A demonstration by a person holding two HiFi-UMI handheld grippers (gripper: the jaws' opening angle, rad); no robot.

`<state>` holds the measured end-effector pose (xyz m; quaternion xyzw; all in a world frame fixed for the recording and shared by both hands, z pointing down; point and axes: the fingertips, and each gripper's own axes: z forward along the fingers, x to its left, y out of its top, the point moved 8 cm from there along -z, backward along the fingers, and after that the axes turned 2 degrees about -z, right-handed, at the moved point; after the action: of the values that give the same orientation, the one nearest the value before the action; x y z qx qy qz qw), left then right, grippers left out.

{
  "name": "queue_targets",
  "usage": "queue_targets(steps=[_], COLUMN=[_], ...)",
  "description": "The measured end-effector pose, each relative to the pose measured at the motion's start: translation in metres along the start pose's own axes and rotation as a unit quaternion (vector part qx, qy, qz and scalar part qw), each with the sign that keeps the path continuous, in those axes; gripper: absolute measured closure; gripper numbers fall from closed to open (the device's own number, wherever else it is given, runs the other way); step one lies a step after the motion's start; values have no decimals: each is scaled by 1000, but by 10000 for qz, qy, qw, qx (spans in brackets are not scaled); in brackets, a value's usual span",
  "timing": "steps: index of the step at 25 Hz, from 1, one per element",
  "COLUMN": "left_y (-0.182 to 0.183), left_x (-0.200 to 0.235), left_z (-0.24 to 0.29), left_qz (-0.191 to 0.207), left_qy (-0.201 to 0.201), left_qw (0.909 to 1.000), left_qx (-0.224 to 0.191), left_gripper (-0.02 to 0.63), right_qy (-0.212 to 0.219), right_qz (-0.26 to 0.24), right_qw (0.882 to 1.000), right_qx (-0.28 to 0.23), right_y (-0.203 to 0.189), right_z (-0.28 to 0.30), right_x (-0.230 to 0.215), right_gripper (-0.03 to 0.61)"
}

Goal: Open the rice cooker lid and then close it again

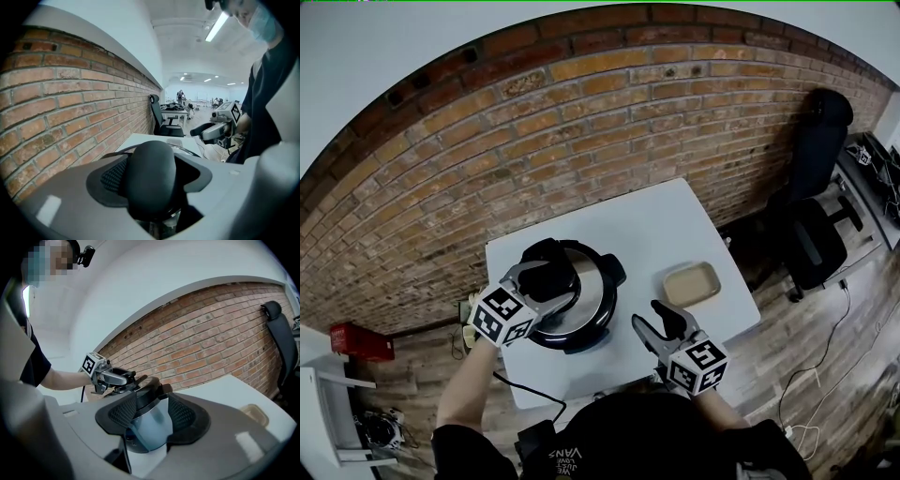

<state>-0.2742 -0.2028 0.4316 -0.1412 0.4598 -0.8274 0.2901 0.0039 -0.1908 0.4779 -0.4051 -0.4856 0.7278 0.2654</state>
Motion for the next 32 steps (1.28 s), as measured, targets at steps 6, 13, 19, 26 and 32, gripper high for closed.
queue_targets(steps=[6,13,19,26,32], left_y=[-2,-1,0,10,18], left_x=[4,10,16,18,20], left_z=[-2,-2,1,1,-8], left_qz=[247,670,1062,1408,1453], left_qy=[-300,-980,-1620,-2267,-2199], left_qw=[9992,9929,9810,9636,9641], left_qx=[-26,-97,-52,-143,-314], left_gripper=[318,322,322,322,322], right_qy=[-31,-247,-462,-778,-943], right_qz=[-30,-70,-109,-49,-55], right_qw=[10000,9996,9988,9970,9954], right_qx=[35,108,85,29,-130], right_y=[1,-2,-6,-14,-15], right_z=[-2,-5,-7,-12,-20], right_x=[-4,-1,14,36,49], right_gripper=[376,376,376,376,376])
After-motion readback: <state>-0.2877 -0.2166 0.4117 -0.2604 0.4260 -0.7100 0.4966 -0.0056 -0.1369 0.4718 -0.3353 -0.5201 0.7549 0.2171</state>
